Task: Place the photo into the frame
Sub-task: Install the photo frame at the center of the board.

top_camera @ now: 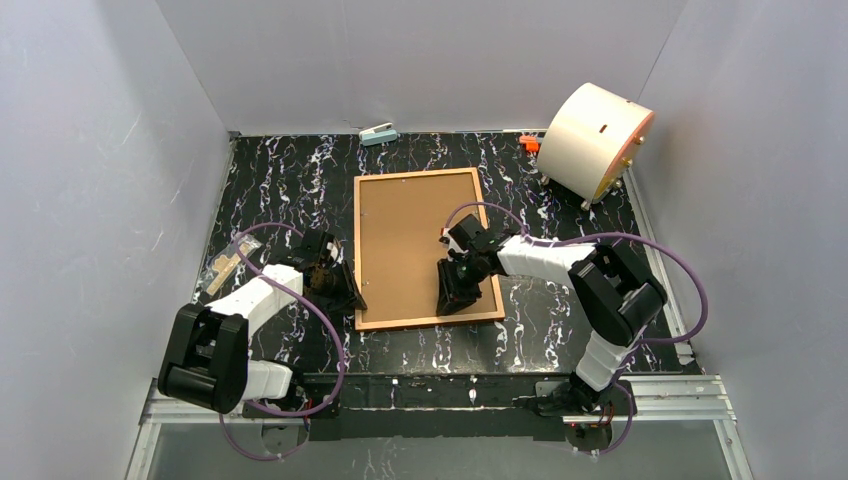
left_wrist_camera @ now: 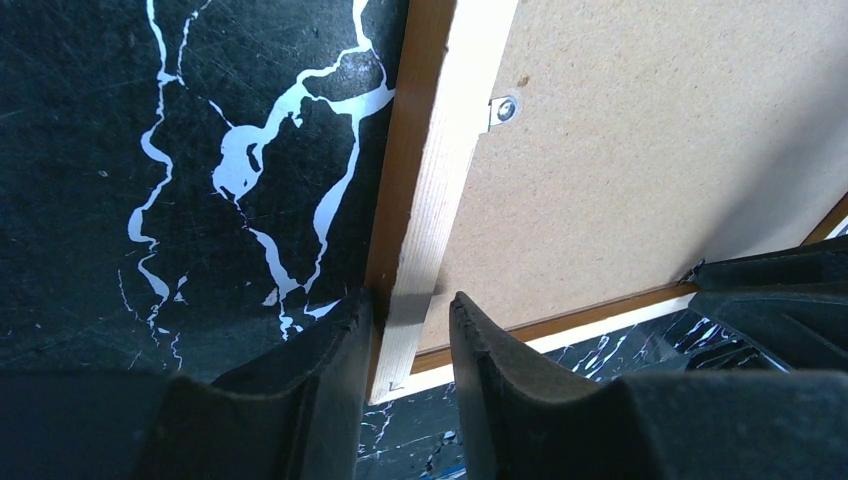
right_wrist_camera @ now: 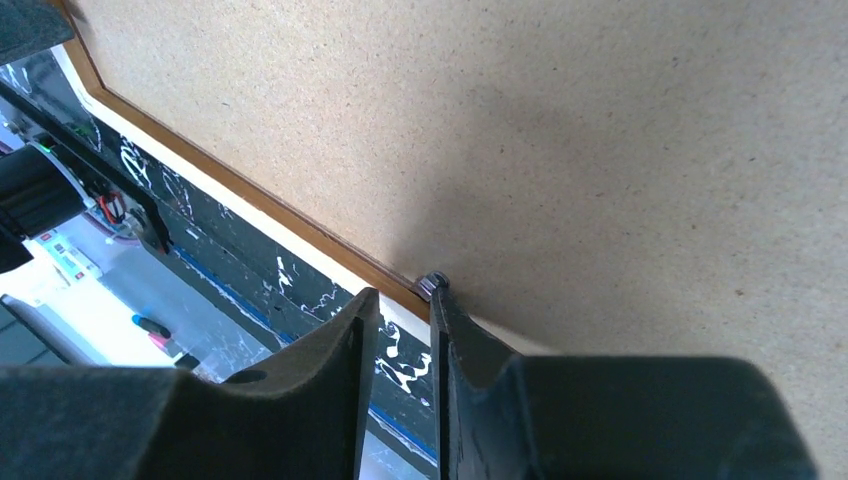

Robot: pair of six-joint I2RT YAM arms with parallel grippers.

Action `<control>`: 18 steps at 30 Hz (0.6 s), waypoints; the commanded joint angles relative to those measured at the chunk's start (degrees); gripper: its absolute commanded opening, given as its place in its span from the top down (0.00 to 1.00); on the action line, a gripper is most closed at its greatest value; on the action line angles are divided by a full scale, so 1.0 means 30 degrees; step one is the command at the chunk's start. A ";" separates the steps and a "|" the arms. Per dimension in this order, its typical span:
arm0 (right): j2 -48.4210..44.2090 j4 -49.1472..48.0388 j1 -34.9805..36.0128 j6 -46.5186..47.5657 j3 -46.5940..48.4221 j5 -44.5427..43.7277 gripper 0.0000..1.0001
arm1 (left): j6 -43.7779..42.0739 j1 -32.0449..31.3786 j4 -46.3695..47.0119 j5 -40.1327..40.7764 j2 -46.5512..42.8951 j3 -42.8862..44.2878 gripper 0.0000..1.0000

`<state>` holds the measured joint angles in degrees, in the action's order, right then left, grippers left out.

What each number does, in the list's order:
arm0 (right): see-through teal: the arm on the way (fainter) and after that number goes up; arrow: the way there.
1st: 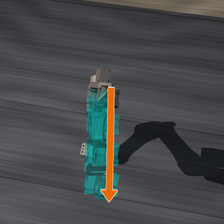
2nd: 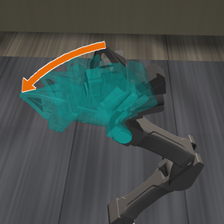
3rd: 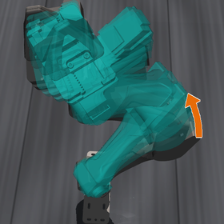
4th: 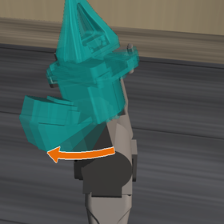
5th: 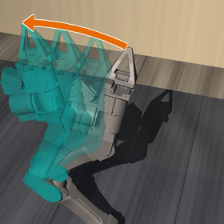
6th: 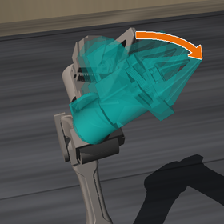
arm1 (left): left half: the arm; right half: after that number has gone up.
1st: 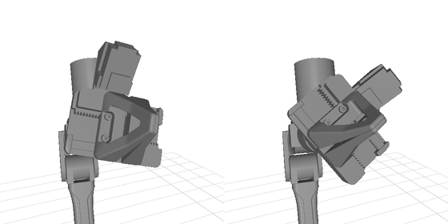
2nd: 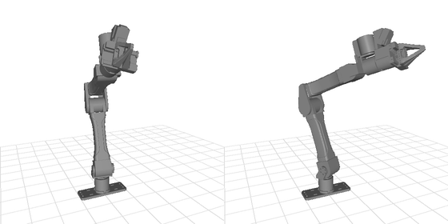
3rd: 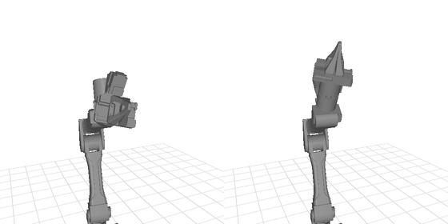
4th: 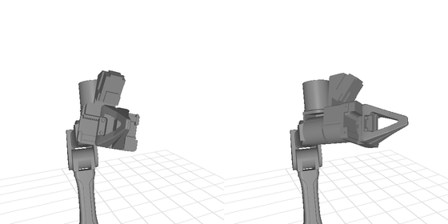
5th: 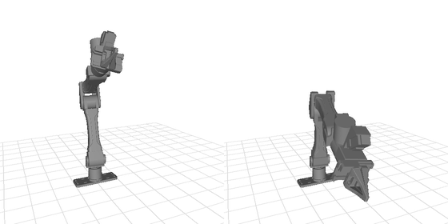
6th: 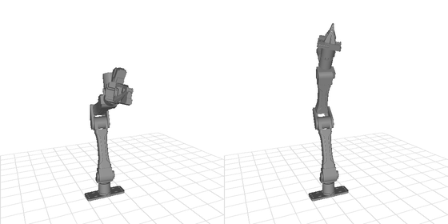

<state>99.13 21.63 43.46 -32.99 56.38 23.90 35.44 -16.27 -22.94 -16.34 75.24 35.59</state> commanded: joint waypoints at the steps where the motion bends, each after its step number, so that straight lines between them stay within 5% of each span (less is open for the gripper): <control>1: -0.0638 0.0764 0.0351 -0.0250 0.0685 -0.1727 0.65 | 0.0033 -0.0099 -0.0376 0.0277 -0.0480 -0.0095 0.67; 6: -0.2088 0.0986 0.0337 -0.0355 0.0960 -0.3132 0.62 | 0.0221 -0.0099 -0.0462 0.0878 -0.0813 -0.0043 0.66; 11: -0.3221 0.2610 0.0125 0.0029 0.1634 -0.8188 0.57 | 0.0305 -0.0111 -0.0464 0.1217 -0.0852 -0.0003 0.65; 18: -0.4117 0.4037 -0.2415 0.0443 0.1572 -1.2664 0.40 | 0.0559 -0.0096 -0.0349 0.1422 -0.0989 0.0152 0.56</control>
<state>89.32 29.74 40.80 -32.73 60.20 -3.55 36.53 -16.32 -22.94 -13.26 74.24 35.59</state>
